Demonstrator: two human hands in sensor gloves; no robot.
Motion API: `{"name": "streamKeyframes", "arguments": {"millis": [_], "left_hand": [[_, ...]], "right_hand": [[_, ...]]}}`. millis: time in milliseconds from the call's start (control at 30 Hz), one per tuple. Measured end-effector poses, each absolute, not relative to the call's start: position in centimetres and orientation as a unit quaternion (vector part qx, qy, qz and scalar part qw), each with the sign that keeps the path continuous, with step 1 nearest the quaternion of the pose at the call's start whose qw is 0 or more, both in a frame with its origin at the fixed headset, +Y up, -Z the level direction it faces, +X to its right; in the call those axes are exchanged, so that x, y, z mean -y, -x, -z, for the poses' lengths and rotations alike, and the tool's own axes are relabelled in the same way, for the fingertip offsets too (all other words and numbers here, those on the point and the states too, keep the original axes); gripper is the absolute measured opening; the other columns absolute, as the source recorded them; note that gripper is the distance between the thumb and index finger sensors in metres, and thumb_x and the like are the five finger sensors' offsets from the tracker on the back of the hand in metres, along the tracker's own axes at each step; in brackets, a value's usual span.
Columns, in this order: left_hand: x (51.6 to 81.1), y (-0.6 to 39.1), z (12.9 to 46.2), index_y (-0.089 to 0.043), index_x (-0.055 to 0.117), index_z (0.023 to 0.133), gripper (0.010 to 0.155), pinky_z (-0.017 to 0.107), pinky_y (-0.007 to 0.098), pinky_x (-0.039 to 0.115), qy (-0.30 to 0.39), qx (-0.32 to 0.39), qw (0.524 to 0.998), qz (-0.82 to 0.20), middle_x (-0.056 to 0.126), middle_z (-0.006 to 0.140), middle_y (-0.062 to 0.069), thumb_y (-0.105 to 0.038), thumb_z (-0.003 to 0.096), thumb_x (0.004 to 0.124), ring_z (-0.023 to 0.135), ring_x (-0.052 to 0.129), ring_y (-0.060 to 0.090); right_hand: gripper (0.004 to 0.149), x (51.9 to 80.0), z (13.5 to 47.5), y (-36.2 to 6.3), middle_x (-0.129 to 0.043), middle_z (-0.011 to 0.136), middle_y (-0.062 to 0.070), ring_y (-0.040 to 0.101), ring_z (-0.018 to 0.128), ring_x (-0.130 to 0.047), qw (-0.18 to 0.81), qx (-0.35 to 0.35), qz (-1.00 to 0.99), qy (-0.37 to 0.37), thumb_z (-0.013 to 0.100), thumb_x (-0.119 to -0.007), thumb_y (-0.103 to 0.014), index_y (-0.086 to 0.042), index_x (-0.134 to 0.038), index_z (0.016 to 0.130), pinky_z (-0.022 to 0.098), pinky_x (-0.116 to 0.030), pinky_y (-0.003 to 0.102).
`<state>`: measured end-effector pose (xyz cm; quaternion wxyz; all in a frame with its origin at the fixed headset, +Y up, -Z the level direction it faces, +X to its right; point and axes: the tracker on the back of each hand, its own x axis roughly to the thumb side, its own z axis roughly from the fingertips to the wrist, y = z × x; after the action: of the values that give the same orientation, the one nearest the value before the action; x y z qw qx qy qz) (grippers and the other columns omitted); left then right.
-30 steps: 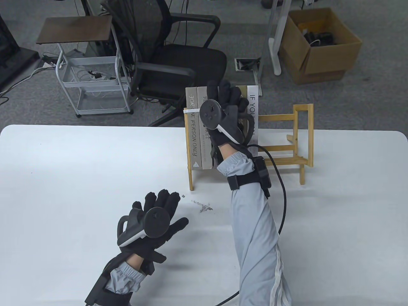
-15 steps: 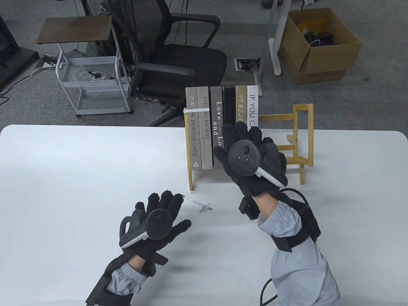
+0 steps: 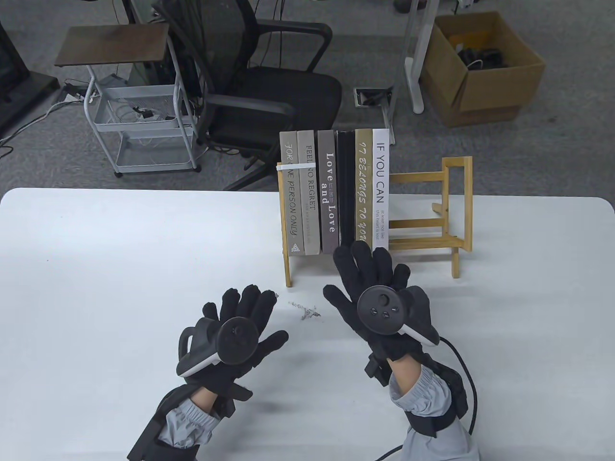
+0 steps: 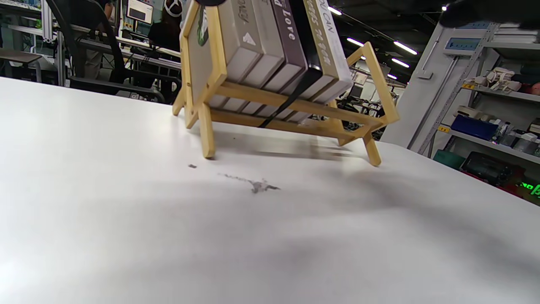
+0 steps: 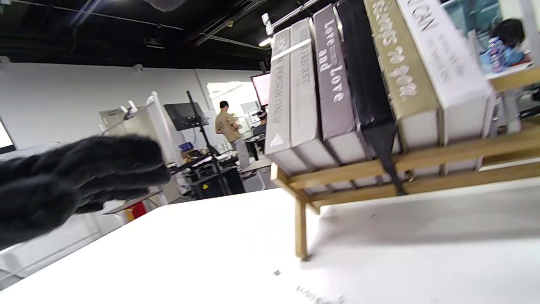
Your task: Push a thick book into a tightly packed book rack slot
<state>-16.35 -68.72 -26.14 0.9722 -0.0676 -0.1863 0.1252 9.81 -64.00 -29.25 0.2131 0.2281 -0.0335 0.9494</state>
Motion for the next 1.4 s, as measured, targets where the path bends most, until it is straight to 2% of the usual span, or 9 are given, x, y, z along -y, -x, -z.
{"name": "streamKeyframes", "arguments": {"millis": [400,700,1400], "left_hand": [[68.7,16.4,26.1,-0.023,0.021,0.124,0.08,0.072,0.084,0.025,0.057,0.188,0.973,-0.124,0.025,0.131,0.023,-0.068,0.0651,0.05,0.115,0.027,0.063],[68.7,16.4,26.0,-0.023,0.021,0.124,0.08,0.073,0.084,0.026,0.057,0.187,0.973,-0.119,0.025,0.131,0.023,-0.068,0.0651,0.05,0.115,0.027,0.063],[68.4,16.5,26.0,-0.023,0.022,0.124,0.08,0.073,0.084,0.026,0.052,0.188,0.972,-0.129,0.025,0.131,0.023,-0.068,0.0653,0.05,0.115,0.028,0.062]], "right_hand": [[0.073,68.9,29.1,-8.3,-0.018,0.124,0.036,0.073,0.1,-0.018,0.202,0.008,-0.942,-0.267,0.068,-0.052,-0.047,-0.007,-0.025,0.123,0.056,-0.013,0.087],[0.073,71.3,29.4,-6.3,-0.016,0.124,0.036,0.073,0.1,-0.017,0.178,-0.016,-0.94,-0.291,0.068,-0.052,-0.047,-0.007,-0.024,0.123,0.055,-0.012,0.087],[0.073,72.0,28.6,-5.9,-0.016,0.123,0.037,0.073,0.099,-0.017,0.142,-0.025,-0.947,-0.286,0.068,-0.052,-0.046,-0.006,-0.025,0.123,0.054,-0.012,0.087]]}}
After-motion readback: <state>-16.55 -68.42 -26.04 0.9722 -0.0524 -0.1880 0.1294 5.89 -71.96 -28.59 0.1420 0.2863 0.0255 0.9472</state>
